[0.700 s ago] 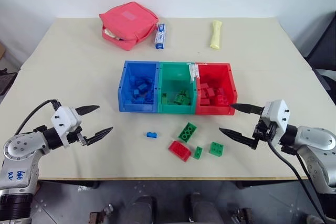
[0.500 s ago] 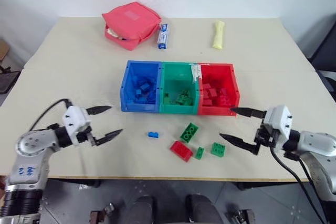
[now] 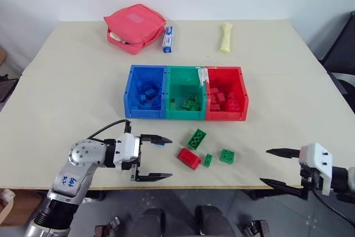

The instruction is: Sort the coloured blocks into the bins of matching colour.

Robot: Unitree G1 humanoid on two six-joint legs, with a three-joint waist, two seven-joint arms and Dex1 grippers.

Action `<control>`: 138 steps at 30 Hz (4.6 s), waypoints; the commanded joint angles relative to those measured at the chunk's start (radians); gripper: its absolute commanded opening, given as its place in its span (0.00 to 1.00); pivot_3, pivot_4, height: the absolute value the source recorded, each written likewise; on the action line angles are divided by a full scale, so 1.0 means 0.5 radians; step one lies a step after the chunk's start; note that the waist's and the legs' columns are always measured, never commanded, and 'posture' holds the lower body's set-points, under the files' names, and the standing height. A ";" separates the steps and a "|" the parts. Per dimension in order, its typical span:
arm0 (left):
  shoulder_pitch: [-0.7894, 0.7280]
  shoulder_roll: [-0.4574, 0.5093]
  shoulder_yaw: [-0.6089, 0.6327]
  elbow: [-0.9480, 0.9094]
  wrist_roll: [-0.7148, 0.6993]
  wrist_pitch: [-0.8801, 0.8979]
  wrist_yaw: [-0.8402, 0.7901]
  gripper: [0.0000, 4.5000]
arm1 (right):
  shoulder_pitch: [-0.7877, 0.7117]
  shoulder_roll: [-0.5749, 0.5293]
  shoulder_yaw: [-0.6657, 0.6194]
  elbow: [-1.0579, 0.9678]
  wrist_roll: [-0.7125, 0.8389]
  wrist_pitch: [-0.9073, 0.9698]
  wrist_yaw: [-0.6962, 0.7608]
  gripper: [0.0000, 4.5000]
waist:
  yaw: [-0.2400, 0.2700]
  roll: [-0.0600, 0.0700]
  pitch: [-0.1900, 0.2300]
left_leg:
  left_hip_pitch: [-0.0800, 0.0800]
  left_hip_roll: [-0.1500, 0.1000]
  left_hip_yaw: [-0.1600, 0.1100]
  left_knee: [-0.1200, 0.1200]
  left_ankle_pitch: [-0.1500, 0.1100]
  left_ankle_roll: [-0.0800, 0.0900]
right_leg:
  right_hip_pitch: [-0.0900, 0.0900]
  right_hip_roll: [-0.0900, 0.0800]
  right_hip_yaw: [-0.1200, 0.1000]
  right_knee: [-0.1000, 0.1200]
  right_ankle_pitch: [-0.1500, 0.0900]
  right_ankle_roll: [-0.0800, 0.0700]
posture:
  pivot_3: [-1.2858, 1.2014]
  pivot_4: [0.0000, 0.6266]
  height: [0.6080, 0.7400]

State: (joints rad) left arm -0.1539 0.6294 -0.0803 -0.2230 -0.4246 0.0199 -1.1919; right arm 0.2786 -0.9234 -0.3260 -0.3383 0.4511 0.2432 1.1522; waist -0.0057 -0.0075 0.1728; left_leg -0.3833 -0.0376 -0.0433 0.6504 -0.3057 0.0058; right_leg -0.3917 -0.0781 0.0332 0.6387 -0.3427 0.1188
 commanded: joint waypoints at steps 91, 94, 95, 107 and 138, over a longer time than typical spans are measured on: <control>0.316 0.067 0.347 0.007 -0.119 0.002 0.125 1.00 | -0.798 0.372 1.029 -0.136 -0.201 0.635 -0.323 0.58 | 0.010 0.000 0.000 | -0.005 0.000 -0.005 0.001 0.001 -0.005 | -0.003 -0.002 -0.005 -0.003 0.000 0.000 | 0.52 0.24 1.00; 0.303 0.034 0.367 0.009 -0.149 0.009 0.168 1.00 | -0.760 0.357 0.942 -0.176 -0.135 0.642 -0.317 0.35 | 0.010 0.000 0.000 | -0.005 -0.001 -0.005 0.002 0.001 -0.004 | -0.003 -0.003 -0.005 -0.003 0.000 0.000 | 0.52 0.24 1.00; 0.297 0.004 0.382 0.002 -0.171 0.021 0.211 1.00 | -0.762 0.354 0.906 -0.182 -0.108 0.657 -0.322 0.33 | 0.011 0.000 0.000 | -0.005 -0.001 -0.005 0.002 0.001 -0.004 | -0.003 -0.003 -0.005 -0.003 0.000 0.000 | 0.52 0.24 1.00; 0.467 -0.185 0.708 -0.098 -0.284 0.146 0.650 1.00 | -1.578 0.799 0.782 0.077 0.102 0.865 -0.653 0.33 | -0.004 -0.001 0.000 | -0.005 0.000 -0.004 0.001 0.002 -0.008 | -0.008 -0.001 -0.004 0.004 0.000 0.000 | 0.52 0.24 1.00; 0.021 0.098 0.333 0.233 -0.021 -0.108 0.064 1.00 | -0.609 0.215 0.050 0.088 -0.011 0.112 -0.021 0.99 | 0.003 0.001 0.000 | -0.007 0.001 -0.001 -0.002 0.001 -0.005 | -0.007 -0.001 -0.005 -0.003 0.000 -0.001 | 0.52 0.24 1.00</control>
State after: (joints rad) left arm -0.1236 0.6789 0.1003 -0.1118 -0.4300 -0.0202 -1.1273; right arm -0.0896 -0.7836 -0.2457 -0.2945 0.4779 0.3930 1.0812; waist -0.0045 -0.0072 0.1728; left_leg -0.3866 -0.0377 -0.0442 0.6492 -0.3052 0.0033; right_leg -0.3947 -0.0789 0.0301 0.6374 -0.3427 0.1184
